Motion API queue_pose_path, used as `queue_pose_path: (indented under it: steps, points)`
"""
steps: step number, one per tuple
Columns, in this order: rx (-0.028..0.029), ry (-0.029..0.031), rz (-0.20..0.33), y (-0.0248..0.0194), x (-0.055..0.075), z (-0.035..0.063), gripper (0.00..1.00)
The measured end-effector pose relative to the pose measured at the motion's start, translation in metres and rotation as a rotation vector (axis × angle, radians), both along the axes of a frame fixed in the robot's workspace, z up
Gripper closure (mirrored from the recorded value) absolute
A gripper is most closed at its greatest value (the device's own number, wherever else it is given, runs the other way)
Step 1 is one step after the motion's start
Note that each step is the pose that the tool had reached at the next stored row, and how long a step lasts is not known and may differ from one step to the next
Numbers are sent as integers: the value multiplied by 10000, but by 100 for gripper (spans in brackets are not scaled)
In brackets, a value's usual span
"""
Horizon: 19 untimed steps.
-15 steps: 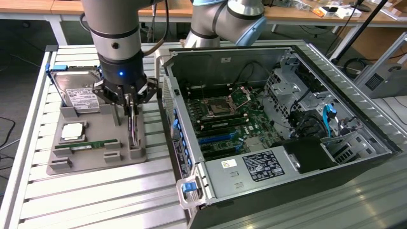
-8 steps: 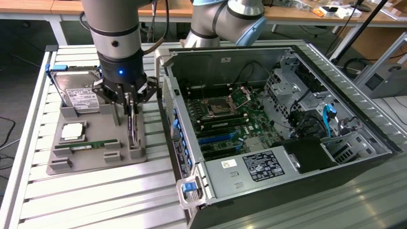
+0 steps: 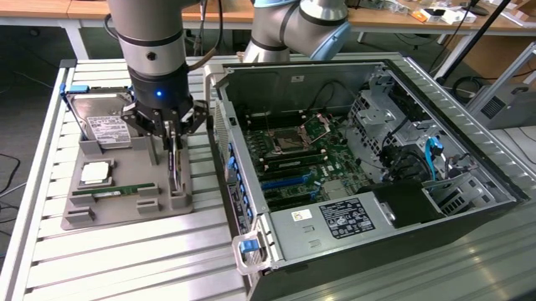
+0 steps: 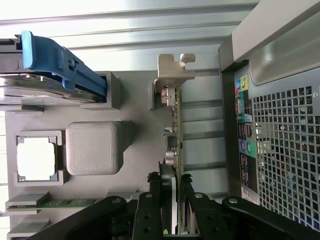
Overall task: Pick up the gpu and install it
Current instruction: 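Pick up the gpu and move the gpu toward the slot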
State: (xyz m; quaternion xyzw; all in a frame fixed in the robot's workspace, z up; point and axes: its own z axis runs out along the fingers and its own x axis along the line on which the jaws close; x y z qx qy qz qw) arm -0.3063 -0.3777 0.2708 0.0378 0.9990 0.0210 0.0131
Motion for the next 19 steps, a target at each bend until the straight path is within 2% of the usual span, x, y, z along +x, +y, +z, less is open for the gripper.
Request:
queue_pose_path:
  steps: [19]
  points:
    - [0, 0, 0, 0, 0, 55, 73]
